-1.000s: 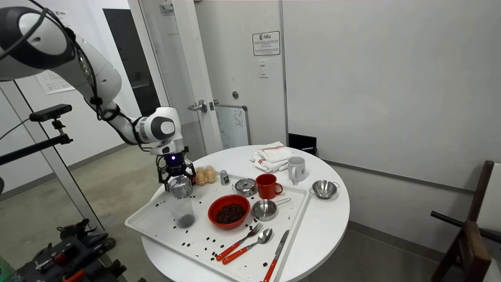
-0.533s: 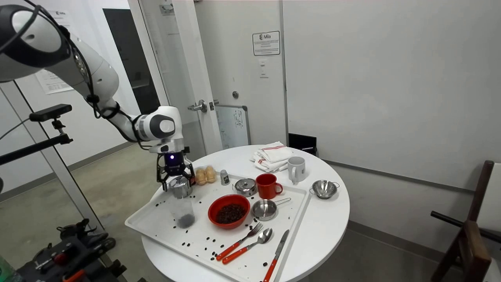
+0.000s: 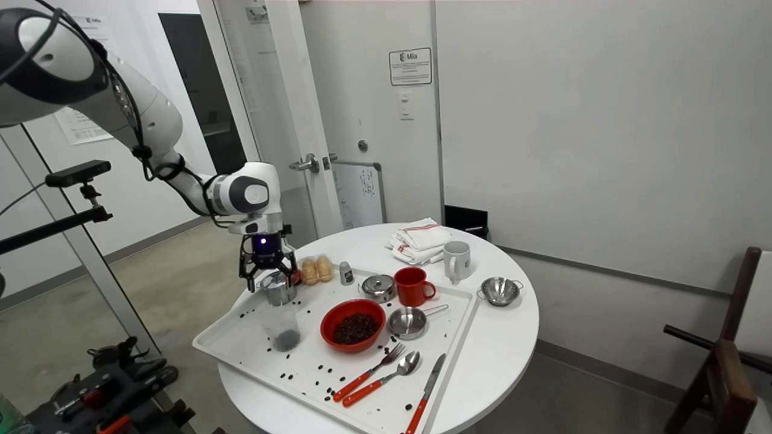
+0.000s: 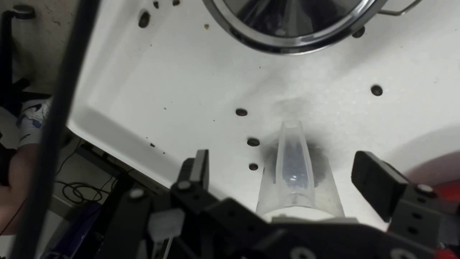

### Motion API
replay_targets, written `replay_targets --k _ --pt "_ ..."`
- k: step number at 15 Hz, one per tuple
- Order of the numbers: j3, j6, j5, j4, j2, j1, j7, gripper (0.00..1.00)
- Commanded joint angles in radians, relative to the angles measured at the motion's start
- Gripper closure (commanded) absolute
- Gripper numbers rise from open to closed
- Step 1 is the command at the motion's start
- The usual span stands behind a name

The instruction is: Pour the contents of the clear jug into the red bowl

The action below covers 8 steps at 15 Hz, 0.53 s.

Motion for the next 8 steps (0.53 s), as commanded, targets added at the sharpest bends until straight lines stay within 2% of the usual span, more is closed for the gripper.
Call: replay_targets --k 1,2,3,5,8 --pt "0.000 0.000 0.000 0.000 0.000 0.000 0.000 0.00" --pt "0.000 0.000 0.000 0.000 0.000 0.000 0.000 0.00" --pt "-0.036 0.010 0.018 -0.006 0.002 0.043 0.000 0.00" --pt "-0.059 0.042 0.025 -0.029 0.005 0.074 0.000 0.00" --pt "-0.053 0.100 0.012 -0.079 0.003 0.079 0.000 0.00"
